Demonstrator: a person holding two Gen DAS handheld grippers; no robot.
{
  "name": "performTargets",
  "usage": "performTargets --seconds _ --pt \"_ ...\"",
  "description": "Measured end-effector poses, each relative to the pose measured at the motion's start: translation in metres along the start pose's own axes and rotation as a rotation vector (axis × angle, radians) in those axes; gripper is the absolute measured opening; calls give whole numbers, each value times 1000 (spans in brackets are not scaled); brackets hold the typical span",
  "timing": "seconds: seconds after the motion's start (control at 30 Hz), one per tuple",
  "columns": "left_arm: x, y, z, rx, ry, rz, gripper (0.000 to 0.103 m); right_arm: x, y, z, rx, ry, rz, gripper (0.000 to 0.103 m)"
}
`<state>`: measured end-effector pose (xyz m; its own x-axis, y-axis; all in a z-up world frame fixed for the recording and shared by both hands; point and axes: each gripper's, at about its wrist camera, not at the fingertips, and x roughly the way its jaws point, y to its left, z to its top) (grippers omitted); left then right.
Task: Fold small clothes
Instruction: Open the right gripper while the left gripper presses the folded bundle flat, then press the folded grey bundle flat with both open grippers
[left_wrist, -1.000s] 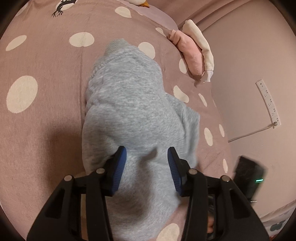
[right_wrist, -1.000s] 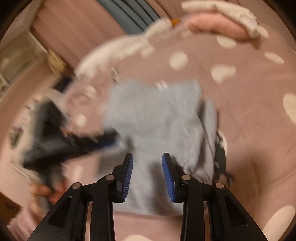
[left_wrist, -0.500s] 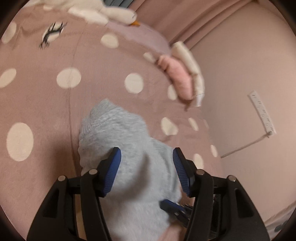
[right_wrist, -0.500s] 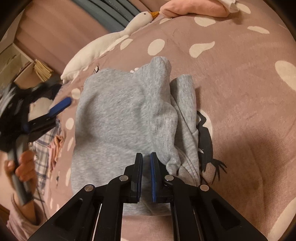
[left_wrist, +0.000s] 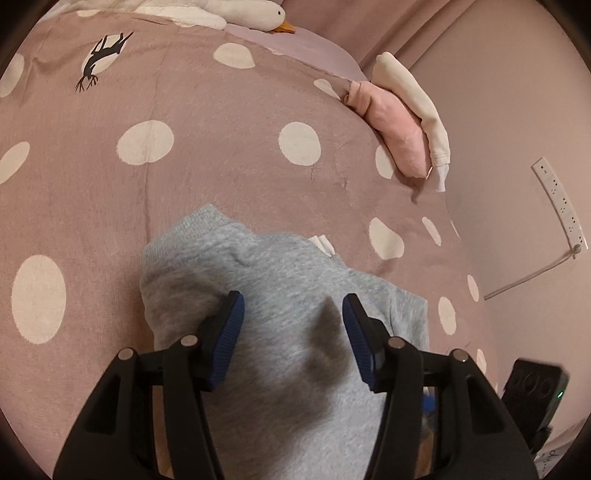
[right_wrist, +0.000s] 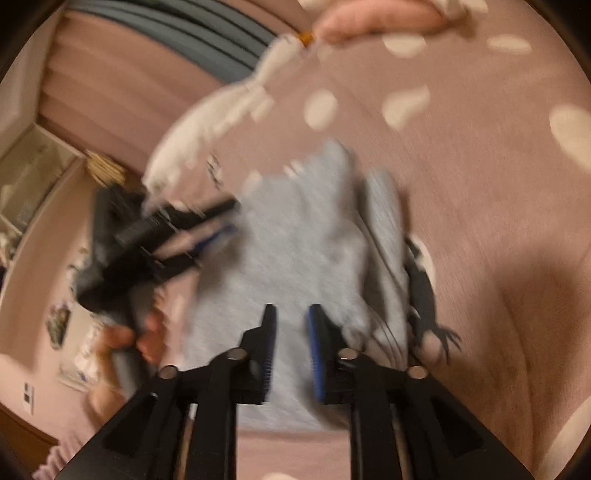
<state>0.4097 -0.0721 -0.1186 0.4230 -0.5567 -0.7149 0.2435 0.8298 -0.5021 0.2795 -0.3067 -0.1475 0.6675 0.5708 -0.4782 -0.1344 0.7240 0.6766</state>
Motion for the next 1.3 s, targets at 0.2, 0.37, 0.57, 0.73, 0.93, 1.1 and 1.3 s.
performTargets --seconds 0.2,0.37,0.57,0.73,0.93,1.1,1.3 --pt "-5 8 1 -96 3 -43 55 27 2 35 2 -6 -100 36" --pt "-36 0 -8 -86 -17 -67 55 45 -24 35 82 38 -163 36" --pt "-75 -12 -55 2 -15 -133 55 16 -12 24 36 -15 -130 36" --pt "-82 -21 -112 73 -1 -129 54 9 19 5 -105 7 -93 36" --pt "-58 -18 -143 82 53 -84 54 15 22 -12 -147 49 -144 36" --pt "-43 -15 -149 72 71 3 53 22 10 -19 -121 63 -192 36" --pt "-34 -25 -155 134 70 86 55 27 16 -22 -155 62 -237 36"
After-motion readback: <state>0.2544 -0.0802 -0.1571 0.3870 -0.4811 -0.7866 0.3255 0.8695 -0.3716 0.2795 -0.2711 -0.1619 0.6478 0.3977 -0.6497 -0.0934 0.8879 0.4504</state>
